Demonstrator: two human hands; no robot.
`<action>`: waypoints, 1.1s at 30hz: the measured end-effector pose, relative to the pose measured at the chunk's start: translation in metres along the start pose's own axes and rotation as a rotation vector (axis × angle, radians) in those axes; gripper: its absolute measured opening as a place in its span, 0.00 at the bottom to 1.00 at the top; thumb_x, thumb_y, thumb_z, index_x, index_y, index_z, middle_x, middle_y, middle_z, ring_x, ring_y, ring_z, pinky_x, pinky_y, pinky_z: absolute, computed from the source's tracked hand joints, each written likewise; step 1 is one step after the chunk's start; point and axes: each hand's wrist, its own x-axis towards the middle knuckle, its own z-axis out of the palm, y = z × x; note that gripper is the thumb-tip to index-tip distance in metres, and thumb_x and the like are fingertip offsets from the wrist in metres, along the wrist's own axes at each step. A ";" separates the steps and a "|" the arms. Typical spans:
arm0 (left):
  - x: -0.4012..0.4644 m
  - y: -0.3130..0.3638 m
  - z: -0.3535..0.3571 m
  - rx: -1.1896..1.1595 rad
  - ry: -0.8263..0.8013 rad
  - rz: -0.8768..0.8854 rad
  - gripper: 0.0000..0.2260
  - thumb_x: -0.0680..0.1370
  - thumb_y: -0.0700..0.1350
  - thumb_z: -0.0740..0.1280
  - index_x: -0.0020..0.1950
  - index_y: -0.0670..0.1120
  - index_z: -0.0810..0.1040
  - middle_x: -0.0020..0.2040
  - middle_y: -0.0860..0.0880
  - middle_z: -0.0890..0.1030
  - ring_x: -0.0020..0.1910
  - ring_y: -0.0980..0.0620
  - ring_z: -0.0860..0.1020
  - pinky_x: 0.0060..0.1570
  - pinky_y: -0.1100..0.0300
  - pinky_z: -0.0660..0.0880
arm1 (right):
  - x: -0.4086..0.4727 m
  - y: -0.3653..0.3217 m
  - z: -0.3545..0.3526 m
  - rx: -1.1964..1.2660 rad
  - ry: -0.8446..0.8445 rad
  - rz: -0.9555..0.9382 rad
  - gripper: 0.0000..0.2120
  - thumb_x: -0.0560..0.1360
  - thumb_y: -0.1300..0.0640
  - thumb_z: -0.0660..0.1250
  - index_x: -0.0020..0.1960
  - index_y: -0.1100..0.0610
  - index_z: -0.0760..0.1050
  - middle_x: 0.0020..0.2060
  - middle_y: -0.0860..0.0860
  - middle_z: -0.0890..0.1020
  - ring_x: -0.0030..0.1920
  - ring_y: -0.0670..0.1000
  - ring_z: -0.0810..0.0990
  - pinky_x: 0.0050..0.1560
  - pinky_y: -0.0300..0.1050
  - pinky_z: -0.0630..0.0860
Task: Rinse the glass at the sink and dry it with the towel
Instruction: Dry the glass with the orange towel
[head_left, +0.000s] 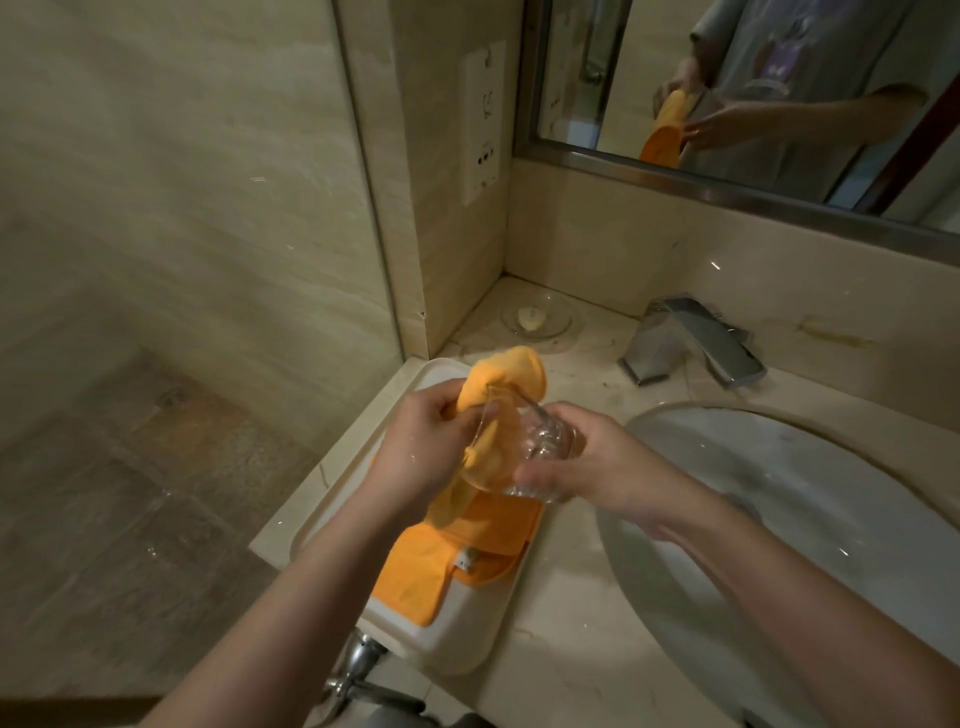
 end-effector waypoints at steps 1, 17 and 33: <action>0.002 0.001 -0.001 0.012 -0.014 -0.003 0.05 0.76 0.43 0.67 0.44 0.50 0.83 0.44 0.47 0.84 0.48 0.46 0.81 0.53 0.42 0.77 | 0.000 0.001 0.001 -0.045 -0.021 -0.008 0.36 0.54 0.42 0.78 0.60 0.45 0.72 0.53 0.45 0.82 0.53 0.45 0.81 0.55 0.48 0.78; 0.003 -0.007 -0.012 0.118 -0.017 -0.143 0.10 0.79 0.47 0.63 0.48 0.43 0.81 0.49 0.37 0.82 0.51 0.38 0.79 0.55 0.41 0.76 | 0.013 0.002 0.024 -0.666 0.259 -0.066 0.40 0.63 0.46 0.76 0.70 0.50 0.62 0.61 0.49 0.70 0.55 0.46 0.71 0.52 0.37 0.71; -0.015 -0.025 -0.038 -0.102 -0.268 0.009 0.06 0.75 0.41 0.65 0.48 0.45 0.81 0.42 0.51 0.83 0.44 0.54 0.80 0.46 0.61 0.77 | 0.011 0.018 0.015 0.244 0.019 0.360 0.27 0.55 0.41 0.74 0.49 0.55 0.79 0.38 0.52 0.83 0.36 0.51 0.79 0.35 0.41 0.72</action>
